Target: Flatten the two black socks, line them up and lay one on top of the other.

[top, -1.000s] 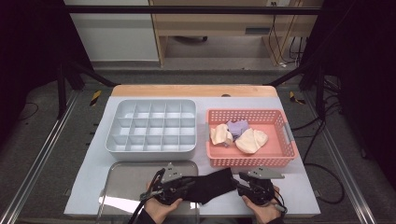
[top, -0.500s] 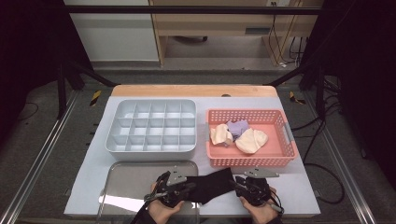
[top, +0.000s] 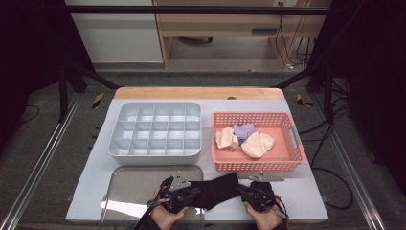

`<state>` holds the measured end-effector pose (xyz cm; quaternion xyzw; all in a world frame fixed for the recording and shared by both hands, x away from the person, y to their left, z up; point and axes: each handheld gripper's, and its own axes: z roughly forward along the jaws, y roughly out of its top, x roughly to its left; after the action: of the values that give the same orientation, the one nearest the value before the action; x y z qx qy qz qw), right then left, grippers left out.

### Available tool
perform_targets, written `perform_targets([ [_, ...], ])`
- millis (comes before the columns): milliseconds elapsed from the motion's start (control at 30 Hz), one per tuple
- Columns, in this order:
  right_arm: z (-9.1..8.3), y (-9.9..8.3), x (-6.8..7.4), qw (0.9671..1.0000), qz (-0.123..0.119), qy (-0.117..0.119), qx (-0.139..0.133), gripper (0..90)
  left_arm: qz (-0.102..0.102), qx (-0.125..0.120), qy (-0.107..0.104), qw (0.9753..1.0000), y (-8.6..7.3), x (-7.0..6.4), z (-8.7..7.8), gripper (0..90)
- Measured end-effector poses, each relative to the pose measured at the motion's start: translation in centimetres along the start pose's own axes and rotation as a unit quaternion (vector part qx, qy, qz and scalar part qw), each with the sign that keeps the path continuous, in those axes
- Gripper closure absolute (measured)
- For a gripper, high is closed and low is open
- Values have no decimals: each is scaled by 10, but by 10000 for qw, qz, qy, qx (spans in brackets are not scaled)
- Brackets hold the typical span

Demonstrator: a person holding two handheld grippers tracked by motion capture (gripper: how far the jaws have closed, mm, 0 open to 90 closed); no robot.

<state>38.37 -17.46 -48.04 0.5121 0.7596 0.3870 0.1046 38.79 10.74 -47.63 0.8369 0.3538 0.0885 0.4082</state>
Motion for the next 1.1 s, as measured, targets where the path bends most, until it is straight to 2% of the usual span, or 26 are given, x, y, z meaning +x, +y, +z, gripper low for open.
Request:
perform_targets([
  [100,-3,2,0,9999,15,58,-99,811,-14,0,-2,10000,0,0,0,861],
  [167,-9,5,2,9995,20,144,-264,812,-27,2,-7,10000,0,0,0,858],
  [267,-21,10,7,9980,-69,256,-570,812,-34,9,1,10000,0,0,0,853],
  [367,-30,16,16,9962,-206,380,-762,812,-47,17,-1,10000,1,0,0,848],
  [533,-34,23,32,9945,-431,512,-803,813,-115,-15,-40,9999,2,0,-5,826],
  [633,-34,25,37,9946,-505,485,-762,814,-154,-184,-15,9997,6,6,-20,823],
  [700,-35,26,39,9943,-550,495,-769,814,-187,-329,105,9992,6,14,-36,823],
  [767,-36,27,40,9940,-568,523,-780,815,-227,-472,318,9981,3,26,-53,825],
  [867,-36,30,44,9933,-629,564,-788,816,-417,-533,627,9957,-9,46,-75,826],
  [933,-35,32,49,9928,-663,614,-782,817,-562,-511,809,9938,-21,58,-84,827],
  [1033,-32,35,56,9922,-713,695,-751,817,-654,-365,1010,9921,-38,71,-89,830],
  [1100,-29,39,62,9912,-791,775,-728,817,-727,-281,1024,9917,-45,75,-89,831],
])
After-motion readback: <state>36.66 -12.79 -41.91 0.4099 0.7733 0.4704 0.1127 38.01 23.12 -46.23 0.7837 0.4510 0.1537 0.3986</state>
